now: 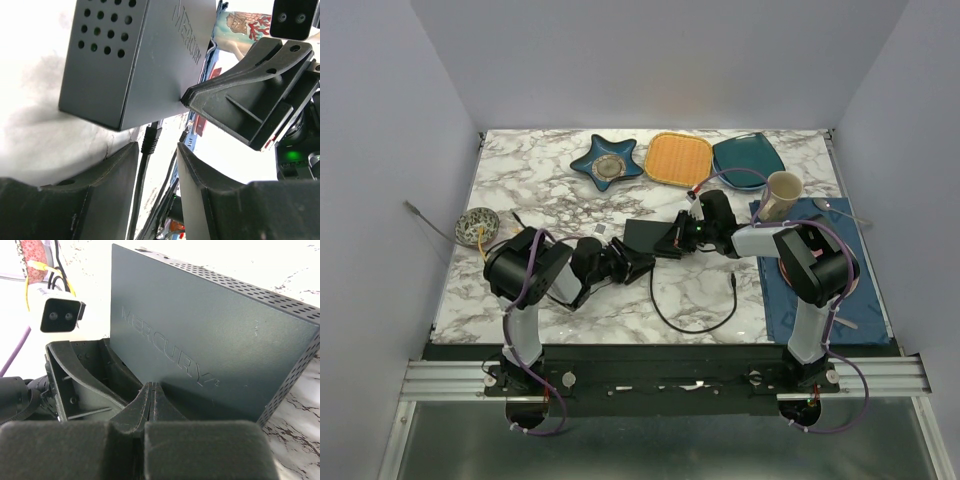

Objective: Pull the plug from the switch port

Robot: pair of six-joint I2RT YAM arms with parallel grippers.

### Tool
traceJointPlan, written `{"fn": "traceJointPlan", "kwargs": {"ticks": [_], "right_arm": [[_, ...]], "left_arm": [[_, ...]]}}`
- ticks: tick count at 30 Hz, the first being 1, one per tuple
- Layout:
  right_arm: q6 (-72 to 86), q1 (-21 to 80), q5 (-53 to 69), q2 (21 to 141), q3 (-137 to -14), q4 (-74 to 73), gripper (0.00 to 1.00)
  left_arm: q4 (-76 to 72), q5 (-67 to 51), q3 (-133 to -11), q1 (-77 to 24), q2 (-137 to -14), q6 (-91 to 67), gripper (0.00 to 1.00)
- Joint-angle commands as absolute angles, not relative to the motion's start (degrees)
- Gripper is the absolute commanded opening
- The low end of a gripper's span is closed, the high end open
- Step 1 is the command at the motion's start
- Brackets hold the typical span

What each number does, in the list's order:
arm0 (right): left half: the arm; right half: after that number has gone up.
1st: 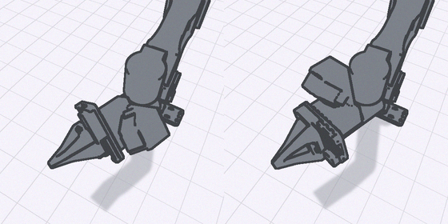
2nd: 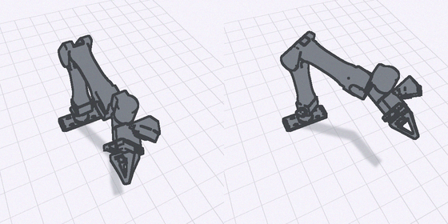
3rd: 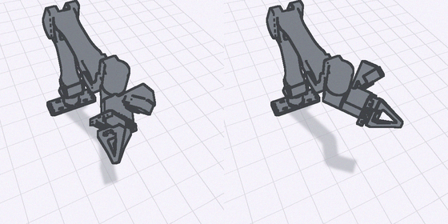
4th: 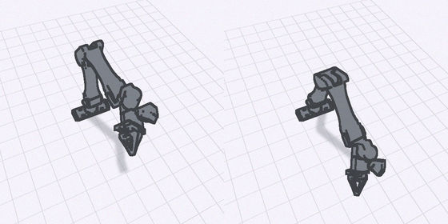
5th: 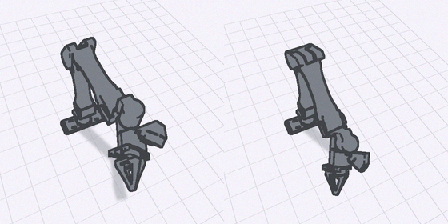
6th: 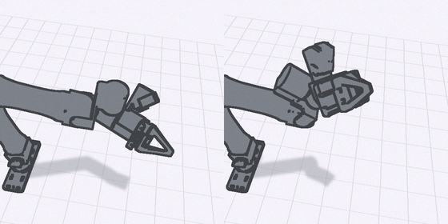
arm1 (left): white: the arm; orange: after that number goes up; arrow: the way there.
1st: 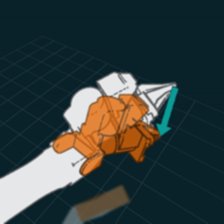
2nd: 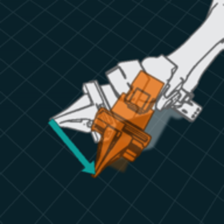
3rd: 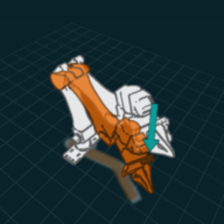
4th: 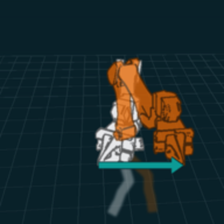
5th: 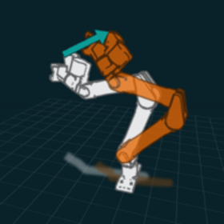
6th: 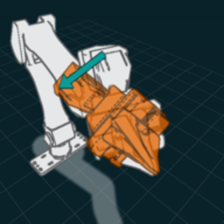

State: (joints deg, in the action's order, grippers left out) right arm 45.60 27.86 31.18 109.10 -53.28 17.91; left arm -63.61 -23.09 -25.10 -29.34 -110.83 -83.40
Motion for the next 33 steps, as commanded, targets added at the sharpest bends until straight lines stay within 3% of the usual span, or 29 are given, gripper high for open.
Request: {"fn": "traceJointPlan", "kwargs": {"ticks": [1, 9, 23, 33], "right_arm": [[43.7, 28.2, 24.8, 109.4, -50.5, 13.5, 0.01], [41.1, 27.2, 16.5, 106.3, -59.1, 5.3, 0.01], [35.9, 22.9, 11.6, 119.2, -81.3, -10.2, 0.01], [36.6, 22.9, 12.8, 119.9, -78.1, -10.2, 0.01]], "left_arm": [[-55.1, -20.7, -23.6, -29.4, -108.9, -80.5, 0.52], [-51.3, -19.1, -22.2, -29.4, -106.0, -79.0, 0.52], [-49.0, -18.9, -22.7, -28.7, -104.8, -77.9, 0.52], [-46.3, -19.4, -24.6, -28.4, -104.5, -76.5, 0.52]]}}
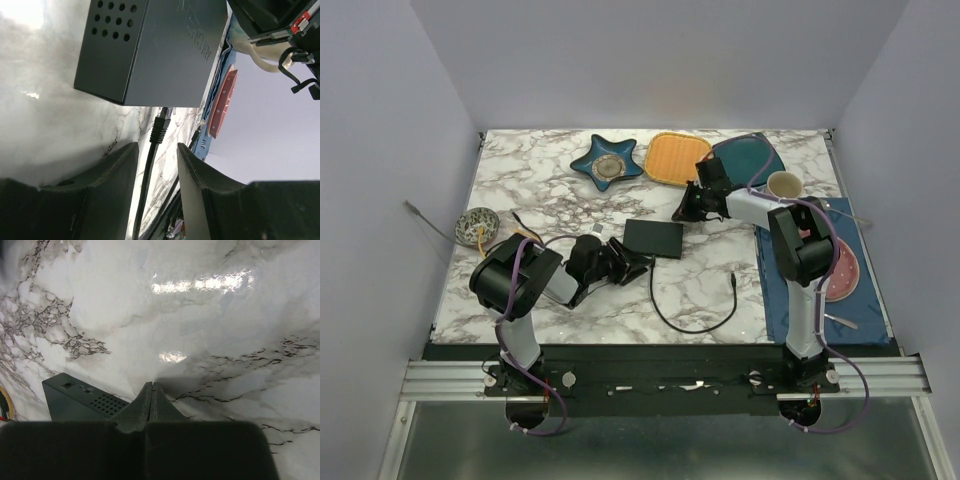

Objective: Pull the plug from the switch port

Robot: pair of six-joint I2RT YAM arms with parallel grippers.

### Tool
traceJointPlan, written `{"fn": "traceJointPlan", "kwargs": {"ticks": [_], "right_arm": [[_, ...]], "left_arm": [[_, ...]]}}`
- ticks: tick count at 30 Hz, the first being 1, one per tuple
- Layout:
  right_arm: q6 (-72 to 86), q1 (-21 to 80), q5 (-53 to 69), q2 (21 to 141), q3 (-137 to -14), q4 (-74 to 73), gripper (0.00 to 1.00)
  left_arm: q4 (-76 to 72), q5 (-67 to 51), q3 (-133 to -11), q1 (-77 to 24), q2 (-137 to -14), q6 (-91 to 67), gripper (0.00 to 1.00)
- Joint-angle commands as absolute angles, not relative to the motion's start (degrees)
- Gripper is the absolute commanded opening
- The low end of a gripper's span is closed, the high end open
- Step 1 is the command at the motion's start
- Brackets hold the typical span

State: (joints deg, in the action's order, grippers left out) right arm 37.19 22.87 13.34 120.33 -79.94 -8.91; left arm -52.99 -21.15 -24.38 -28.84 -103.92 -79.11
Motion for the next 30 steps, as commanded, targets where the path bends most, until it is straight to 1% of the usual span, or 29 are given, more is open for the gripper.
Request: {"fn": "traceJointPlan", "kwargs": {"ticks": [1, 11, 16, 21, 24, 25, 28, 30], "right_arm": [[36.6, 22.9, 13.2, 119.6, -77.4, -10.1, 0.01], [38.9, 23.5, 15.9, 112.9, -63.3, -3.1, 0.01], [39.5, 23.5, 14.7, 110.7, -61.3, -2.5, 0.01], [40.5, 23.5, 11.2, 102.3, -59.4, -1.2, 0.01], [41.5, 23.5, 16.0, 98.7, -56.9, 4.7, 0.01], [42.3, 23.5, 21.0, 98.9, -56.7, 6.1, 0.01], [45.2, 23.7, 31.1, 102.0, -56.4, 11.0, 0.01], [46.3, 24.4, 34.2, 103.7, -55.7, 15.2, 0.01]], "left_arm": [[-46.3, -19.5, -24.7, -28.4, -104.5, -76.6, 0.52], [-45.8, -20.0, -26.5, -28.5, -105.0, -76.1, 0.54], [-45.9, -20.1, -26.7, -28.6, -105.6, -76.4, 0.54], [-46.3, -20.2, -26.3, -28.6, -105.4, -76.2, 0.53], [-49.0, -20.7, -25.7, -28.6, -106.3, -77.1, 0.53], [-50.0, -20.9, -25.5, -28.6, -107.1, -77.4, 0.53], [-53.8, -21.4, -24.5, -28.6, -108.5, -79.1, 0.53], [-55.4, -21.8, -24.0, -28.6, -109.1, -79.8, 0.53]]}}
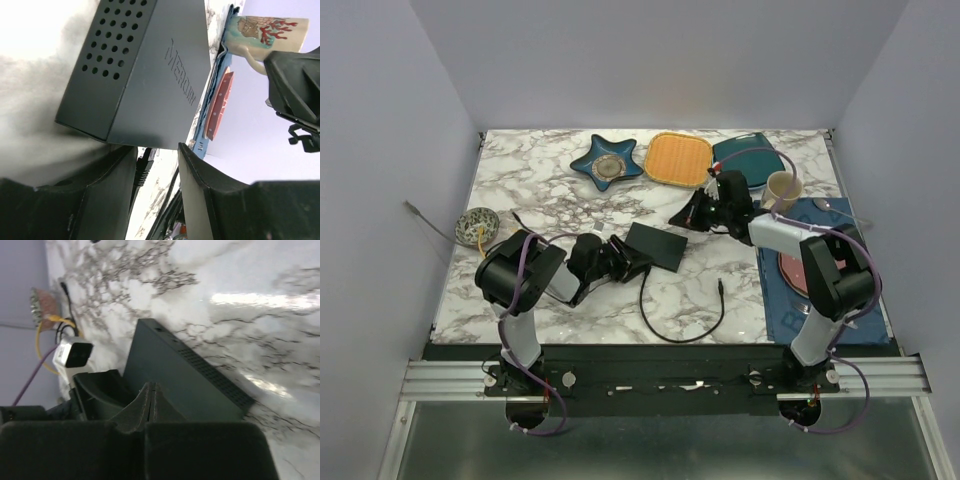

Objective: Pull the plug from the switch port

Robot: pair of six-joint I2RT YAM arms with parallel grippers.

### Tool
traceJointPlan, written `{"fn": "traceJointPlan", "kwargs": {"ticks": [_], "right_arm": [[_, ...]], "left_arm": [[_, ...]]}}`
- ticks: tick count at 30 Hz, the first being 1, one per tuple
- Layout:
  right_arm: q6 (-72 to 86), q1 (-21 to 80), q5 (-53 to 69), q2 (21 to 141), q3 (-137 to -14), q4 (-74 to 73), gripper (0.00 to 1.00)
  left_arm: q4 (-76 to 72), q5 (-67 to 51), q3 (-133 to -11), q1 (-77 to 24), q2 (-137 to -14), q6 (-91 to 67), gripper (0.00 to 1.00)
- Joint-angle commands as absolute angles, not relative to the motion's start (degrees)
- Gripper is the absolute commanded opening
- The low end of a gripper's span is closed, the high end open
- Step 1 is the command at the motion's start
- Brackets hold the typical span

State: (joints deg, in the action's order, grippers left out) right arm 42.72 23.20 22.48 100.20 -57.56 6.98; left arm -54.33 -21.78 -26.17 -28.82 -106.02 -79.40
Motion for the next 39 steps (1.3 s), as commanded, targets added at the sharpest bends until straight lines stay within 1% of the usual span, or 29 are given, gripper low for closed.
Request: {"fn": "traceJointPlan", "kwargs": {"ticks": [1, 6, 11, 18, 28, 39], "right_arm": [[47.1, 24.6, 35.8, 105.6, -55.5, 16.0, 0.01], [48.4, 25.4, 37.7, 109.3, -53.8, 18.6, 0.01], [47.2, 25.6, 35.4, 111.1, -53.4, 15.1, 0.01], [46.2, 25.6, 33.5, 112.2, -53.5, 12.7, 0.01], [46.1, 25.6, 32.8, 112.2, -53.3, 12.6, 0.01], [46.1, 25.8, 32.5, 112.2, -53.2, 12.6, 0.01]], "left_arm": [[-56.0, -22.1, -23.9, -28.6, -109.4, -79.9, 0.53], [-56.8, -22.9, -23.6, -28.6, -109.6, -79.7, 0.53], [-54.9, -22.9, -23.7, -28.8, -109.3, -79.0, 0.51], [-46.2, -21.8, -24.2, -29.1, -106.0, -75.1, 0.48], [-44.9, -21.1, -25.1, -29.6, -105.8, -74.5, 0.44], [-43.9, -20.7, -27.4, -30.3, -107.1, -75.4, 0.43]]}}
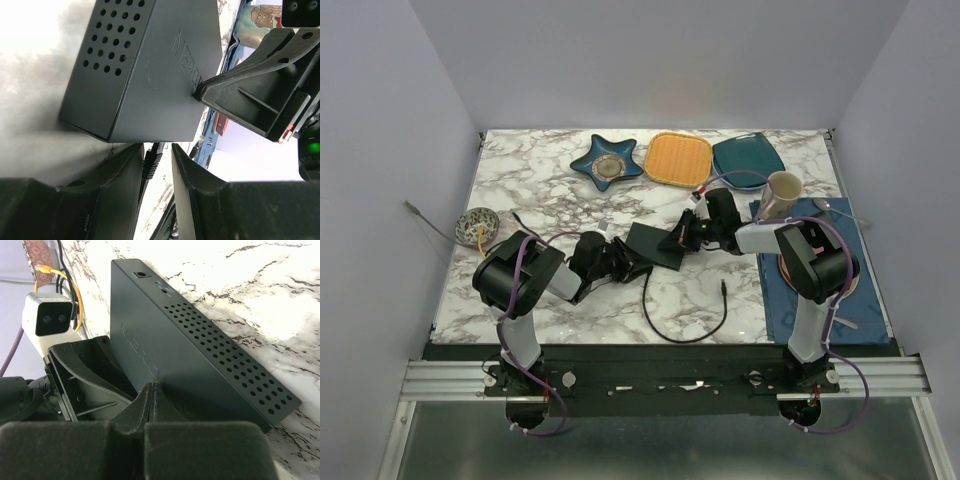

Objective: Pull the plug from the switch port

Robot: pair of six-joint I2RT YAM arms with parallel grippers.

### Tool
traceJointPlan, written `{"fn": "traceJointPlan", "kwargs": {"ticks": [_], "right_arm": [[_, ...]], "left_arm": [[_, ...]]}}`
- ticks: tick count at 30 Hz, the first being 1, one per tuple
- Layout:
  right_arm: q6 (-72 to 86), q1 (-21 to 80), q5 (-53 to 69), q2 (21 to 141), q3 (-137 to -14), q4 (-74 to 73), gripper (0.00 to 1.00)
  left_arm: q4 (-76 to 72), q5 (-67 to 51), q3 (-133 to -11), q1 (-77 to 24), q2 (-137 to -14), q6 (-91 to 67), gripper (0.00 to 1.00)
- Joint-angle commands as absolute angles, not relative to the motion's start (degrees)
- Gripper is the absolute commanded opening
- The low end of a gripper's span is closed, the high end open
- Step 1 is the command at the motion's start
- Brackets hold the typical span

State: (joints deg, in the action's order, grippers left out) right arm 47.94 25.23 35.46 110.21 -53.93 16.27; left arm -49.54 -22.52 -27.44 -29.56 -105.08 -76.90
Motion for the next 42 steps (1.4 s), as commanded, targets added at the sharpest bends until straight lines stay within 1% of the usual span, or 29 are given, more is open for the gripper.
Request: {"fn": "traceJointPlan", "kwargs": {"ticks": [1, 4, 5, 6, 10, 13, 14, 17, 19, 25, 29, 35, 42], "right_arm": [[46.1, 25.8, 32.5, 112.2, -53.1, 12.6, 0.01], [46.1, 25.8, 32.5, 112.3, -53.2, 12.6, 0.01], [46.1, 25.9, 32.5, 112.3, -53.2, 12.6, 0.01], [46.1, 26.0, 32.4, 112.4, -53.2, 12.6, 0.01], [46.1, 26.0, 32.4, 112.2, -53.2, 12.6, 0.01], [46.0, 26.2, 32.3, 112.1, -52.9, 12.6, 0.01], [46.0, 26.2, 32.1, 111.9, -52.9, 12.6, 0.01], [45.8, 26.3, 31.5, 110.9, -52.5, 12.6, 0.01], [45.3, 26.6, 30.6, 108.5, -51.9, 12.6, 0.01], [41.6, 29.1, 27.2, 100.6, -50.7, 8.5, 0.01], [40.4, 30.7, 25.8, 97.4, -48.4, 7.1, 0.01], [38.4, 33.4, 23.5, 97.3, -47.3, 4.1, 0.01], [38.3, 33.9, 22.8, 100.9, -48.9, 3.0, 0.01]], "left_arm": [[-43.9, -20.6, -27.3, -30.4, -107.1, -75.3, 0.42], [-43.9, -20.7, -27.2, -30.3, -107.4, -75.4, 0.36], [-43.9, -20.7, -27.2, -30.3, -107.4, -75.4, 0.31], [-43.9, -20.7, -27.1, -30.4, -107.4, -75.5, 0.29], [-44.5, -20.7, -26.9, -30.3, -107.3, -75.6, 0.22], [-44.8, -20.7, -26.7, -30.3, -107.1, -75.5, 0.16], [-45.0, -20.7, -26.6, -30.3, -107.1, -75.4, 0.11], [-45.6, -20.7, -26.2, -30.3, -106.9, -75.5, 0.04], [-46.0, -20.7, -25.8, -30.3, -106.8, -75.4, 0.0], [-47.6, -21.4, -25.3, -30.3, -107.1, -75.8, 0.0], [-48.2, -21.4, -25.0, -30.3, -107.1, -75.9, 0.0], [-47.8, -21.8, -25.4, -30.3, -106.7, -75.5, 0.0], [-46.4, -22.0, -25.5, -30.3, -105.7, -75.0, 0.0]]}}
